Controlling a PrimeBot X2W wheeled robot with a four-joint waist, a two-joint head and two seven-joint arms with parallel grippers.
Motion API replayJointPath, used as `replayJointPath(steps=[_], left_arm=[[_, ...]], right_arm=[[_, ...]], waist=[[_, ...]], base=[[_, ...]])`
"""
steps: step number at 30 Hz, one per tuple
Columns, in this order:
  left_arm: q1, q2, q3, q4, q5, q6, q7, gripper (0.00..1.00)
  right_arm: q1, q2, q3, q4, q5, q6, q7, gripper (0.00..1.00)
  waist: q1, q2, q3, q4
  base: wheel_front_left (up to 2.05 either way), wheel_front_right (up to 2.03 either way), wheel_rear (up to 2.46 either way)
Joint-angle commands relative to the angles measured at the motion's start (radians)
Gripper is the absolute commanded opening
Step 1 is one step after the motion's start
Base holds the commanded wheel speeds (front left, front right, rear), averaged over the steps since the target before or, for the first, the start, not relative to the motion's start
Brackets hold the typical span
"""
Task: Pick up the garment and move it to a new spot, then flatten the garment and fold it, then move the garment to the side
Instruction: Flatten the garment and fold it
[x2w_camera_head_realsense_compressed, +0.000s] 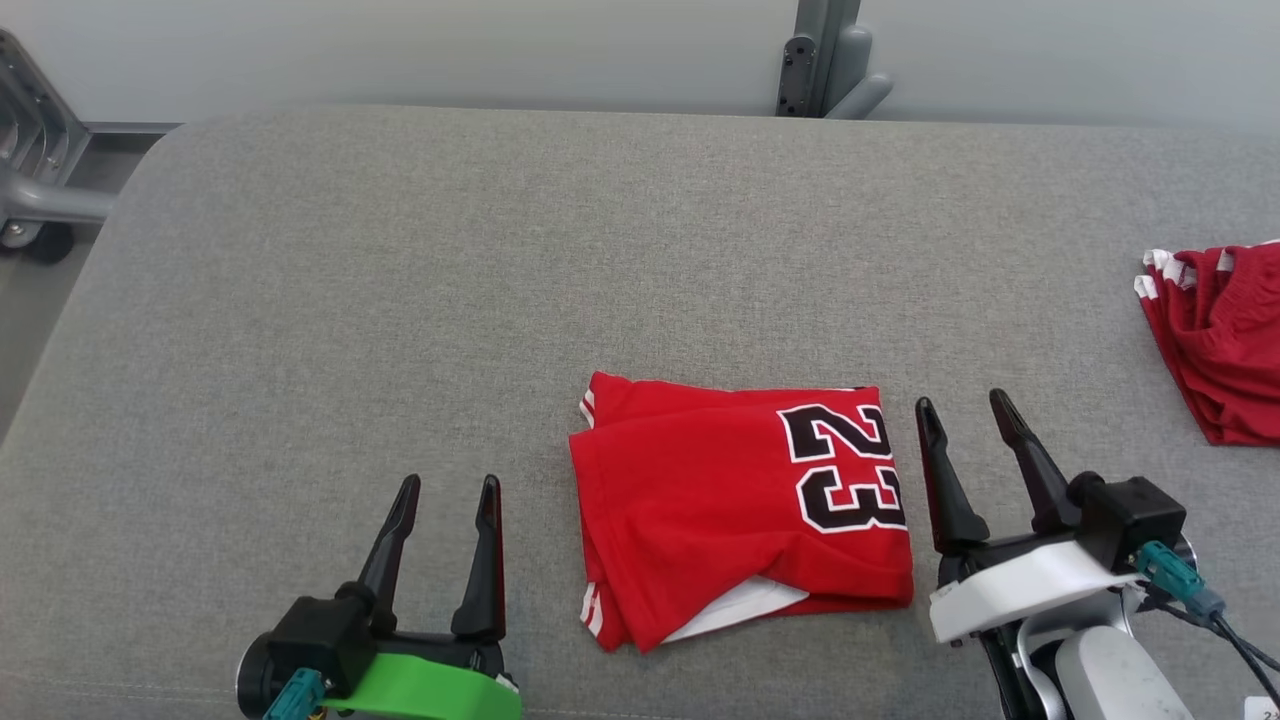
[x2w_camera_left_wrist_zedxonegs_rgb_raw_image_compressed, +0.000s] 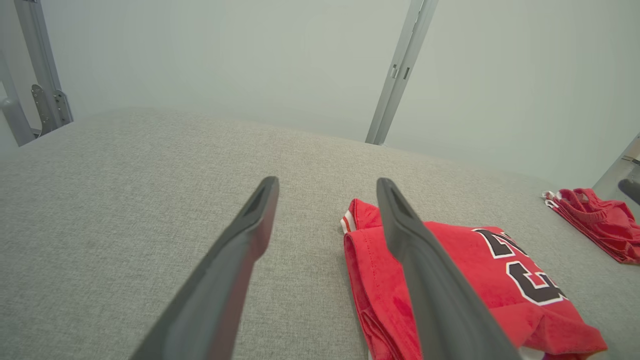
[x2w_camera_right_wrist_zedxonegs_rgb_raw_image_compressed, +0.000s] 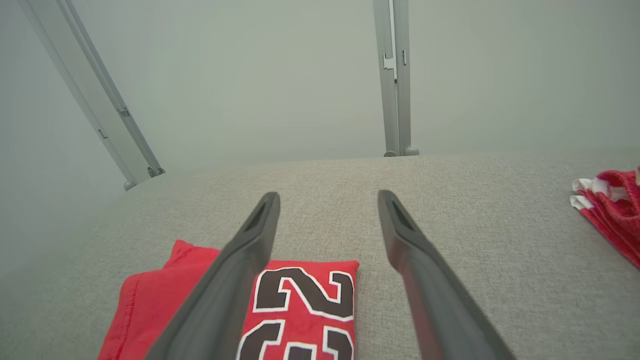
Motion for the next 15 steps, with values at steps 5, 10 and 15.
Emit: replayJointPath(steps=[5, 10, 15], left_arm=[[0.007, 0.001, 0.012, -0.004, -0.01, 0.006, -0.003, 1.0], [0.007, 0.001, 0.016, -0.006, -0.012, 0.005, -0.003, 1.0], [-0.004, 0.001, 0.012, -0.005, -0.011, 0.006, -0.003, 1.0]], right_arm=[[0.068, 0.018, -0.037, -0.036, -0.064, 0.0, -0.004, 1.0], [0.098, 0.033, -0.043, -0.02, -0.076, 0.0, -0.004, 1.0], [0.046, -0.007, 0.028, 0.069, -0.098, 0.0, -0.002, 0.29]], waist=[[0.0, 0.0, -0.002, 0.003], [0.0, 0.0, 0.0, 0.01], [0.0, 0.0, 0.008, 0.028]], base=[[0.0, 0.0, 0.0], [0.0, 0.0, 0.0], [0.0, 0.0, 0.0]])
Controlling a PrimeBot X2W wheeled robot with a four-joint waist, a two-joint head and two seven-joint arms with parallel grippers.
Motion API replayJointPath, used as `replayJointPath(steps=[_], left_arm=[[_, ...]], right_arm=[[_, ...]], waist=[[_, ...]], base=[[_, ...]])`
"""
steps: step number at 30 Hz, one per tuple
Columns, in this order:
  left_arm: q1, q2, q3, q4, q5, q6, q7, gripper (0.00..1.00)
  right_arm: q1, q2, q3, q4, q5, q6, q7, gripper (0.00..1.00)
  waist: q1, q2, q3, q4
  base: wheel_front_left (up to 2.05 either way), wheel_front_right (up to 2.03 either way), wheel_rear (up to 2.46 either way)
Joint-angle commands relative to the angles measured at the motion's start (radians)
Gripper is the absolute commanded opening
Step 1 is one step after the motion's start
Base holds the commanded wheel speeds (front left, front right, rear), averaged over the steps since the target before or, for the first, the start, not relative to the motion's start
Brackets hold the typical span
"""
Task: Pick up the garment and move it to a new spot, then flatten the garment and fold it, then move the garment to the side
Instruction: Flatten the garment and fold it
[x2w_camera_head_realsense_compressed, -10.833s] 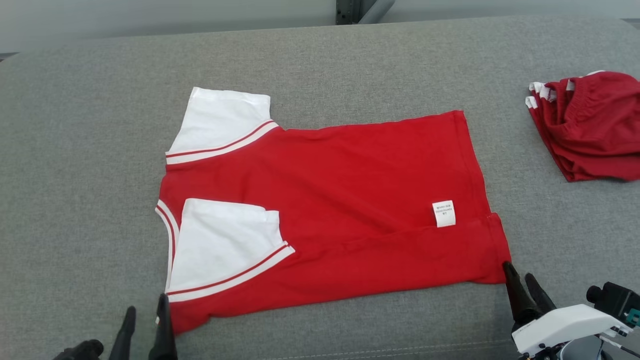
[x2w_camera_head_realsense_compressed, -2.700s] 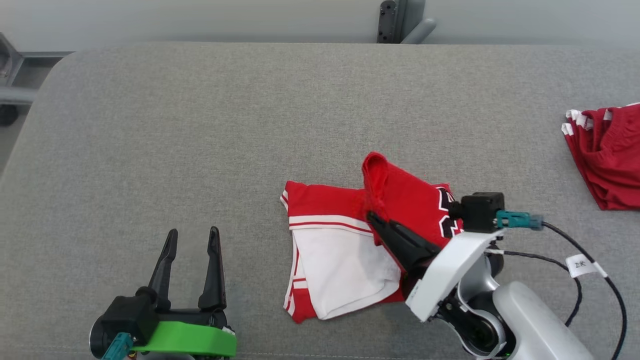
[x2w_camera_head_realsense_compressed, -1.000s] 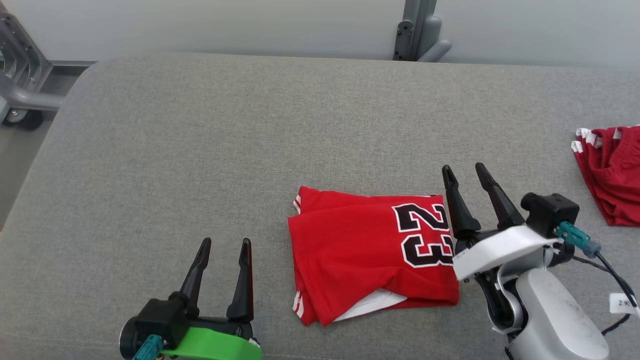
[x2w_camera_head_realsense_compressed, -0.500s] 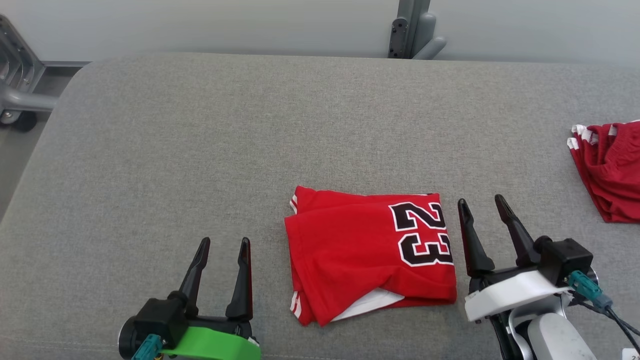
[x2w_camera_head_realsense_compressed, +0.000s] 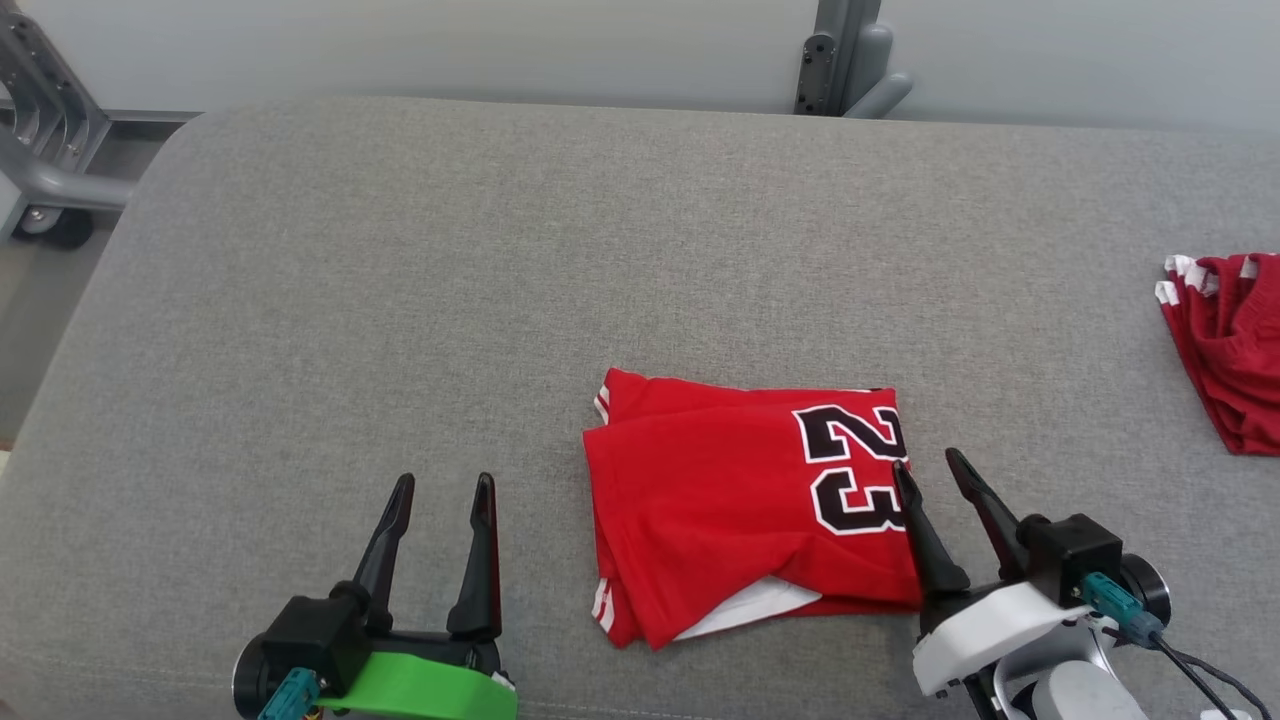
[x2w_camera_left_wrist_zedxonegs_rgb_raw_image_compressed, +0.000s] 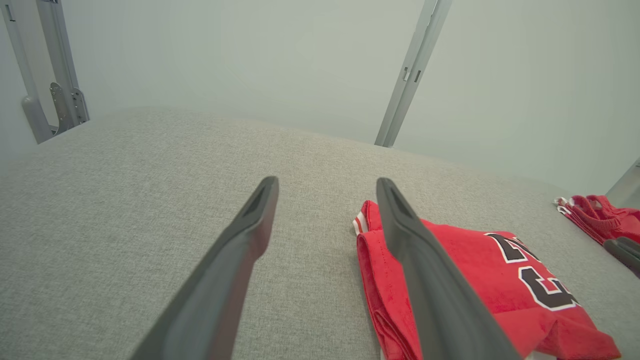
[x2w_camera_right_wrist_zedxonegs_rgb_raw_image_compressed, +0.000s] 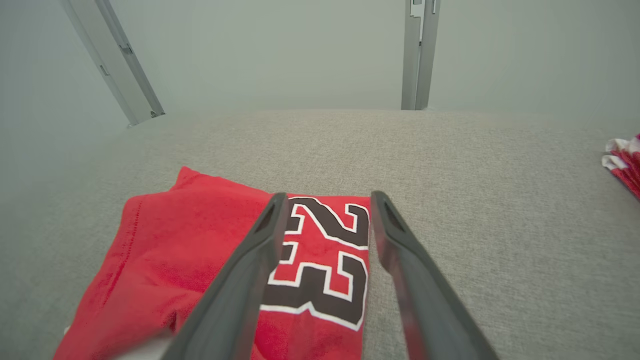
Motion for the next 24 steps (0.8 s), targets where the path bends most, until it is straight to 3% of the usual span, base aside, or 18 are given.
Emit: replayJointPath(steps=[1, 2, 13, 19, 24], left_arm=[[-0.009, 0.001, 0.001, 0.0, -0.005, 0.002, -0.003, 1.0], [-0.012, 0.001, 0.0, -0.001, -0.006, 0.003, -0.003, 1.0], [-0.021, 0.001, -0.003, 0.0, -0.016, 0.01, -0.003, 1.0], [-0.019, 0.001, -0.004, -0.007, -0.019, 0.014, -0.003, 1.0], [-0.009, 0.001, 0.002, -0.015, -0.021, 0.017, -0.003, 1.0]], right_arm=[[-0.03, -0.021, 0.021, 0.03, -0.004, 0.0, -0.001, 0.06], [-0.047, -0.035, 0.044, 0.057, -0.003, 0.0, 0.002, 0.0], [-0.224, -0.153, 0.345, 0.335, 0.079, 0.0, 0.013, 0.0], [-0.246, -0.197, 0.508, 0.347, 0.155, 0.0, 0.004, 0.0], [-0.224, -0.227, 0.572, 0.294, 0.194, 0.0, -0.003, 0.0]], waist=[[0.0, 0.0, 0.007, 0.012], [0.0, 0.0, 0.009, 0.019], [0.0, 0.0, 0.03, 0.092], [0.0, 0.0, 0.034, 0.113], [0.0, 0.0, 0.038, 0.114]], base=[[0.0, 0.0, 0.0], [0.0, 0.0, 0.0], [0.0, 0.0, 0.0], [0.0, 0.0, 0.0], [0.0, 0.0, 0.0]])
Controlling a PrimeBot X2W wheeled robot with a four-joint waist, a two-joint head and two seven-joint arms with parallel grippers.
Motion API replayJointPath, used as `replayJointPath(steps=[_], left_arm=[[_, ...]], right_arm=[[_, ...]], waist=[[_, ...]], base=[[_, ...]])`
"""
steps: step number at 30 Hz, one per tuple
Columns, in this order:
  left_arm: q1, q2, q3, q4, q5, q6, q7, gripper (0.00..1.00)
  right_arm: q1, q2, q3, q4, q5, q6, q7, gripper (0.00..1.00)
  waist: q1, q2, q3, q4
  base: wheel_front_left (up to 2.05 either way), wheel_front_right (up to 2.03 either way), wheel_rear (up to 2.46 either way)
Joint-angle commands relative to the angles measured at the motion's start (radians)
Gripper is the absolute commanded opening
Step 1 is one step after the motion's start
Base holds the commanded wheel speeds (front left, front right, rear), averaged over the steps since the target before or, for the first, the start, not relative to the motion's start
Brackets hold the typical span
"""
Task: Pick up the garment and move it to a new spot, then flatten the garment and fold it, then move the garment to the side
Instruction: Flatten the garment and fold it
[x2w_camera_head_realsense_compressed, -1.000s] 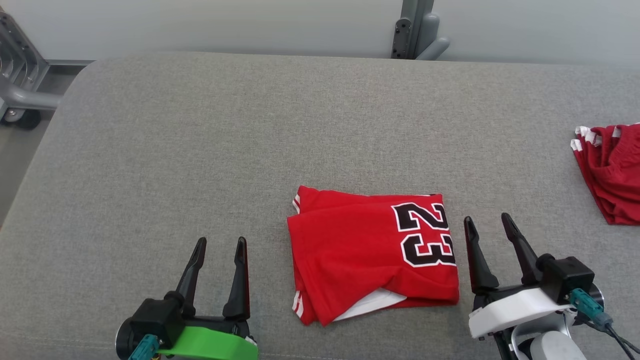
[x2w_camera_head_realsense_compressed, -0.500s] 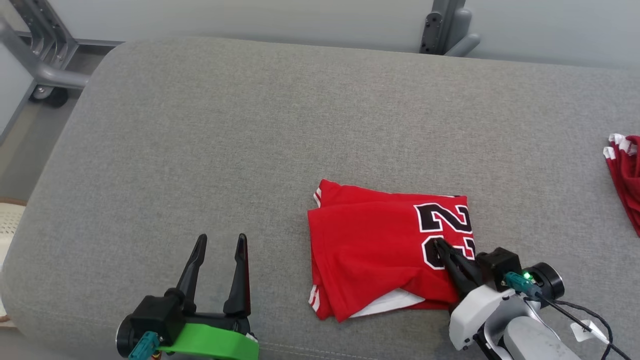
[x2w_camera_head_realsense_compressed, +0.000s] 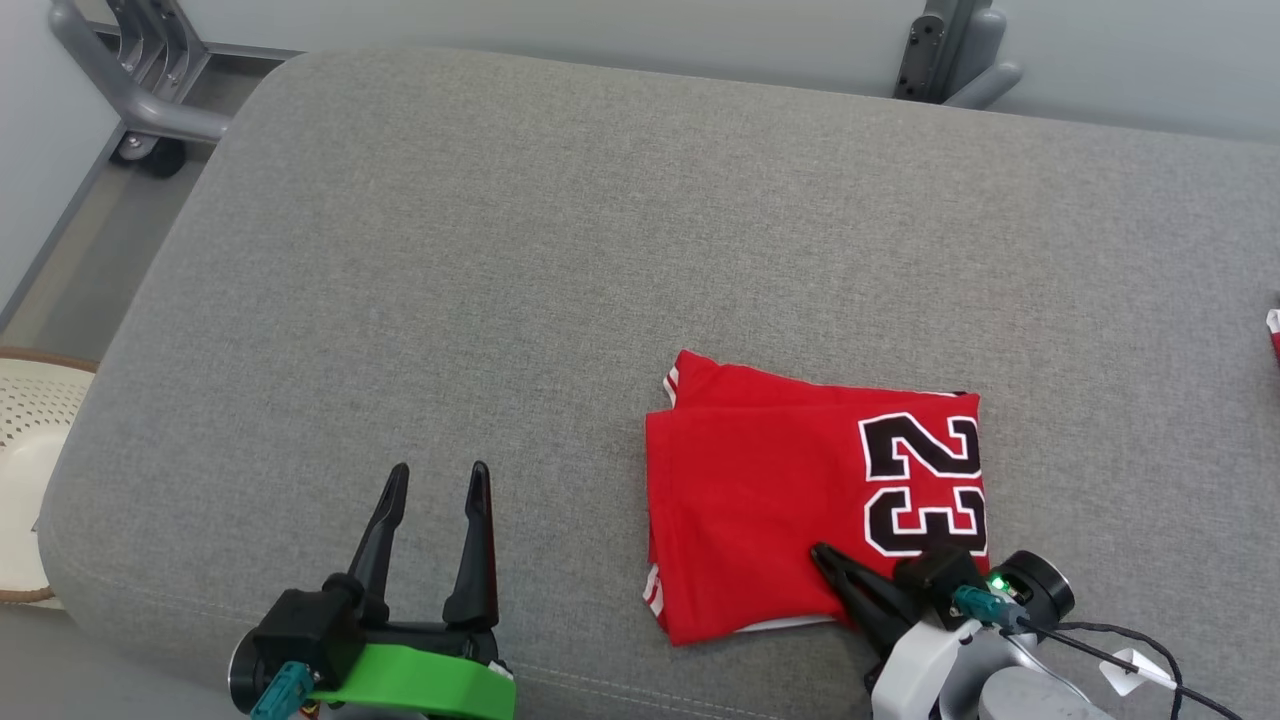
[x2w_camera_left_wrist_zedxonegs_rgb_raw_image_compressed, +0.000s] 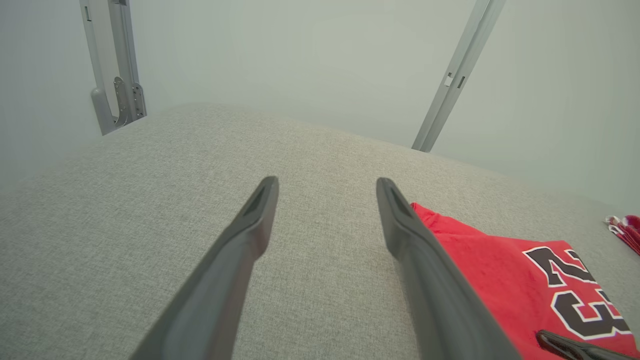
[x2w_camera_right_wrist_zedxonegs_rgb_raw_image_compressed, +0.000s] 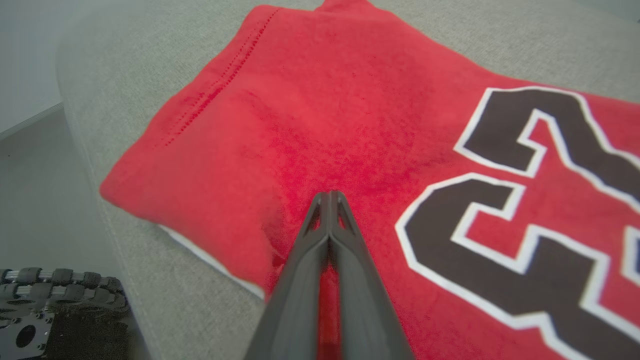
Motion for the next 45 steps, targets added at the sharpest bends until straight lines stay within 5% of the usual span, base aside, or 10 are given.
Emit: replayJointPath(steps=[1, 13, 25, 27, 29, 30, 31, 38, 45], left_arm=[[0.002, 0.001, 0.004, -0.005, -0.007, 0.004, -0.003, 1.0], [-0.002, 0.001, 0.003, -0.003, -0.003, 0.004, -0.003, 1.0], [-0.002, 0.002, 0.005, 0.008, 0.019, -0.008, -0.003, 1.0], [-0.01, 0.001, 0.003, 0.014, 0.025, -0.009, -0.003, 1.0], [-0.017, 0.002, 0.003, 0.021, 0.028, -0.012, -0.003, 1.0], [-0.02, 0.002, 0.004, 0.025, 0.031, -0.014, -0.003, 1.0], [-0.022, 0.001, 0.005, 0.029, 0.034, -0.015, -0.003, 1.0], [-0.025, 0.002, 0.026, 0.049, 0.033, -0.008, -0.003, 1.0], [0.015, 0.002, 0.066, 0.042, 0.045, -0.007, -0.003, 1.0]], right_arm=[[0.014, -0.006, 0.012, -0.02, 0.011, 0.0, -0.007, 0.0], [0.022, 0.028, 0.096, -0.085, 0.046, 0.0, -0.007, 0.0], [0.07, 0.06, -0.233, -0.299, -0.053, 0.0, -0.007, 0.0], [0.093, 0.074, -0.298, -0.329, -0.075, 0.0, -0.007, 0.16], [0.118, 0.09, -0.357, -0.355, -0.096, 0.0, -0.007, 0.47], [0.13, 0.101, -0.386, -0.369, -0.105, 0.0, -0.007, 0.68], [0.142, 0.11, -0.417, -0.381, -0.117, 0.0, -0.007, 1.0], [0.234, 0.183, -0.582, -0.454, -0.178, 0.0, -0.007, 1.0], [0.291, 0.225, -0.636, -0.486, -0.186, 0.0, -0.007, 1.0]], waist=[[0.0, 0.0, 0.002, -0.002], [0.0, 0.0, 0.007, -0.014], [0.0, 0.0, -0.025, -0.06], [0.0, 0.0, -0.035, -0.071], [0.0, 0.0, -0.042, -0.081], [0.0, 0.0, -0.046, -0.087], [0.0, 0.0, -0.05, -0.092], [0.0, 0.0, -0.078, -0.129], [0.0, 0.0, -0.093, -0.17]], base=[[0.0, 0.0, 0.0], [0.0, 0.0, 0.0], [0.0, 0.0, 0.0], [0.0, 0.0, 0.0], [0.0, 0.0, 0.0], [0.0, 0.0, 0.0], [0.0, 0.0, 0.0], [0.0, 0.0, 0.0], [0.0, 0.0, 0.0]])
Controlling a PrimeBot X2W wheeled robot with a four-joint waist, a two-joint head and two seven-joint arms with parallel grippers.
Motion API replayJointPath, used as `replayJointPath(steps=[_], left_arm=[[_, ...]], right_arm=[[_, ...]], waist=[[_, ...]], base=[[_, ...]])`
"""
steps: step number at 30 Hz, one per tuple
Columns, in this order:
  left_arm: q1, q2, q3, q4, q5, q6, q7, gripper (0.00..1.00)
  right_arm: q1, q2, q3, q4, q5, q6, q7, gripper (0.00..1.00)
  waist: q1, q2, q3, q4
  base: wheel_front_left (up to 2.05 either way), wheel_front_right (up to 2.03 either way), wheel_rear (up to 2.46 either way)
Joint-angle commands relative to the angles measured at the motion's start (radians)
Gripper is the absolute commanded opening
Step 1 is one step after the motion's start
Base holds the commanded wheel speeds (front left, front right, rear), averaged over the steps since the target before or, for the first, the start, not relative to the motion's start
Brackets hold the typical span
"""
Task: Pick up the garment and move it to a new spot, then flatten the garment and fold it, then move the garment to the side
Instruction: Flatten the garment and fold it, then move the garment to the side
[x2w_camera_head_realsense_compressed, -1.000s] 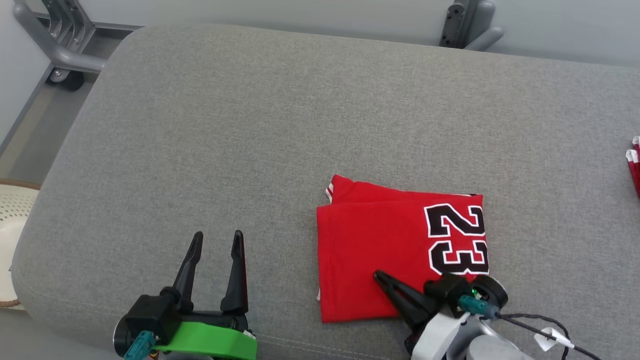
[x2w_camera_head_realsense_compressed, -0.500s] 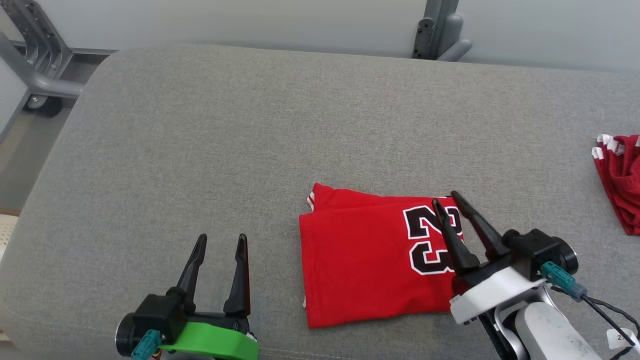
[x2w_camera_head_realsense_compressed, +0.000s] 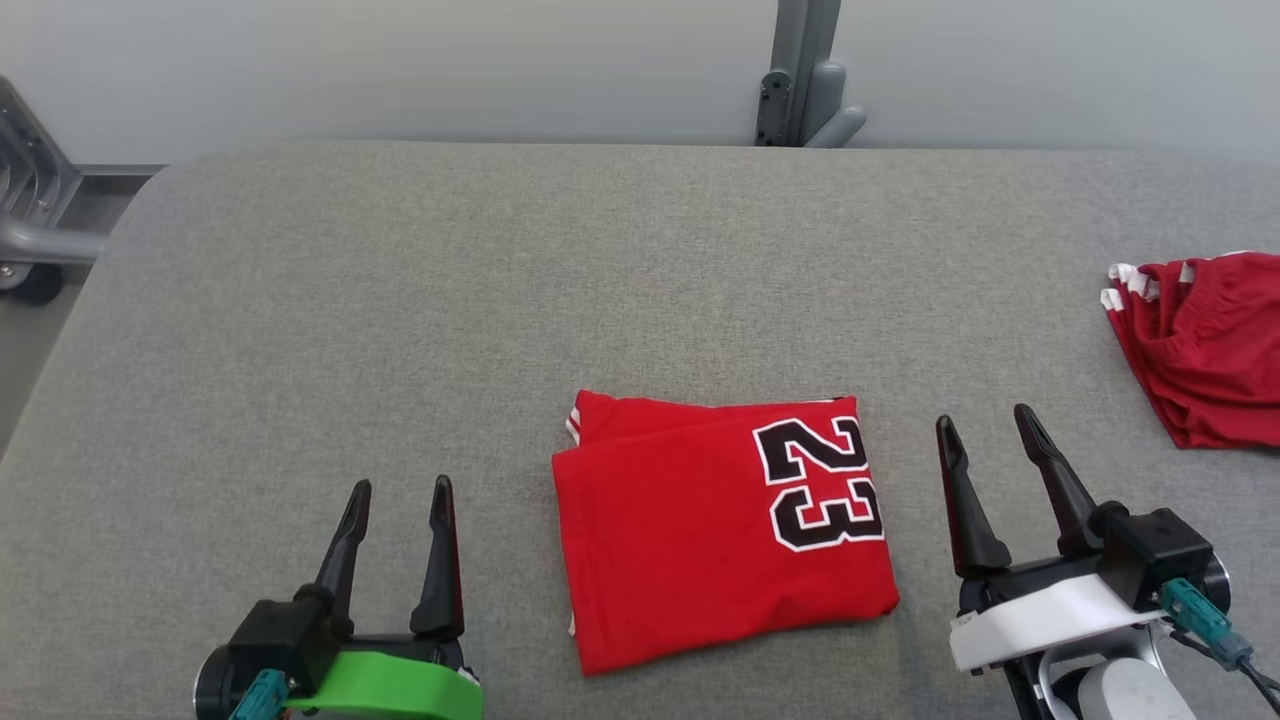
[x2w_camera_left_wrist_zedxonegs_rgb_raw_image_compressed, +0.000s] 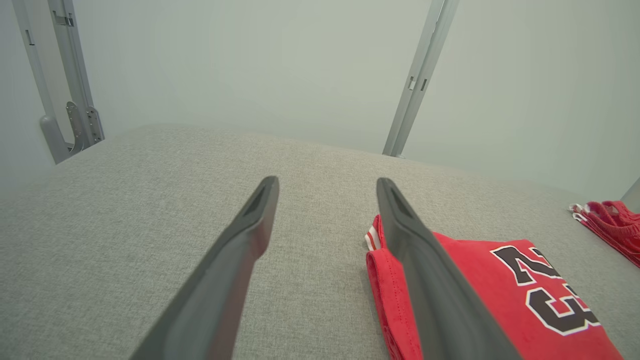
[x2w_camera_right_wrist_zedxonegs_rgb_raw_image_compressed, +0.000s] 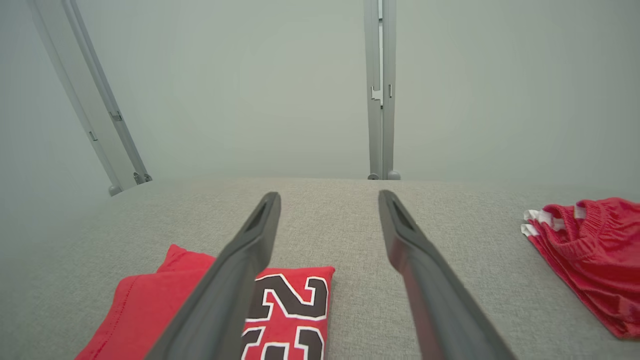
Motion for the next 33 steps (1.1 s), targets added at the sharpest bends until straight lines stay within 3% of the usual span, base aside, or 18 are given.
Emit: replayJointPath(steps=[1, 12, 33], left_arm=[[0.021, 0.002, 0.016, -0.005, 0.008, 0.004, -0.003, 1.0], [0.066, 0.002, 0.046, -0.014, 0.017, -0.003, -0.003, 1.0], [0.042, 0.002, 0.038, -0.015, 0.028, -0.003, -0.003, 1.0]], right_arm=[[0.022, 0.011, -0.013, -0.01, 0.002, 0.0, -0.003, 1.0], [0.043, 0.037, -0.04, -0.024, 0.004, 0.0, -0.003, 1.0], [0.007, 0.04, -0.045, 0.025, -0.006, 0.0, 0.002, 1.0]], waist=[[0.0, 0.0, -0.01, -0.023], [0.0, 0.0, -0.016, -0.053], [0.0, 0.0, -0.004, -0.036]], base=[[0.0, 0.0, 0.0], [0.0, 0.0, 0.0], [0.0, 0.0, 0.0]])
